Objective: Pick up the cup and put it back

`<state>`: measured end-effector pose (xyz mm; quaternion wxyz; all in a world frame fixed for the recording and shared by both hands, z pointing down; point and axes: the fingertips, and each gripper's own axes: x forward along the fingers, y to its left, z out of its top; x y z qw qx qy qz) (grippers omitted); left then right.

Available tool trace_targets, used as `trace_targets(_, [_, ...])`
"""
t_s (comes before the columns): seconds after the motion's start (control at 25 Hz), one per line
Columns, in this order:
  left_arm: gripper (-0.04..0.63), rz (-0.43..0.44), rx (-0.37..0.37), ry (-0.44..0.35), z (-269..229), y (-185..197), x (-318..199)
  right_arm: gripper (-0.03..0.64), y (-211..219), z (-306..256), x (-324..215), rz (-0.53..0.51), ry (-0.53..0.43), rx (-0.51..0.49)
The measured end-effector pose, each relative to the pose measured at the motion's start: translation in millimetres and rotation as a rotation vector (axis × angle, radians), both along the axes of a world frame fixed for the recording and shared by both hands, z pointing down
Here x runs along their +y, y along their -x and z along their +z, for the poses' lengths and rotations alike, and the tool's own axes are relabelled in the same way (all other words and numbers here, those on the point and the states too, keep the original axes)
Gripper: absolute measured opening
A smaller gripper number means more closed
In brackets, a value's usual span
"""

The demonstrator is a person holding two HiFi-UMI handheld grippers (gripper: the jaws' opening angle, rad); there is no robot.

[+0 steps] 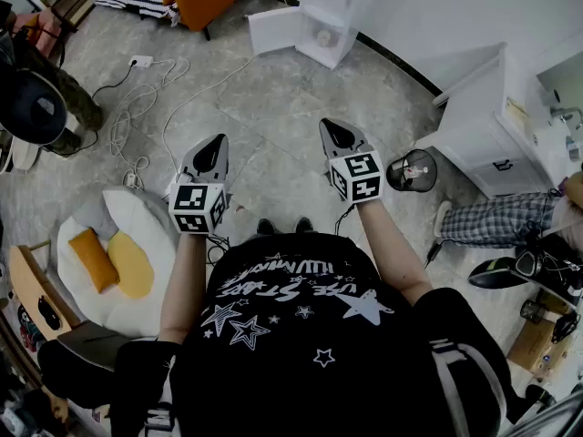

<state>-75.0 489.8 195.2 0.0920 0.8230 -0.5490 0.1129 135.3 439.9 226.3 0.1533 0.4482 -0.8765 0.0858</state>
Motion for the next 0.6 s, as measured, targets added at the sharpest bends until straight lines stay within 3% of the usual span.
trace_targets(0.6, [0.008, 0.025, 0.024, 0.011, 18, 11, 11, 0.006, 14, 6, 9, 0.011, 0.01, -0.007])
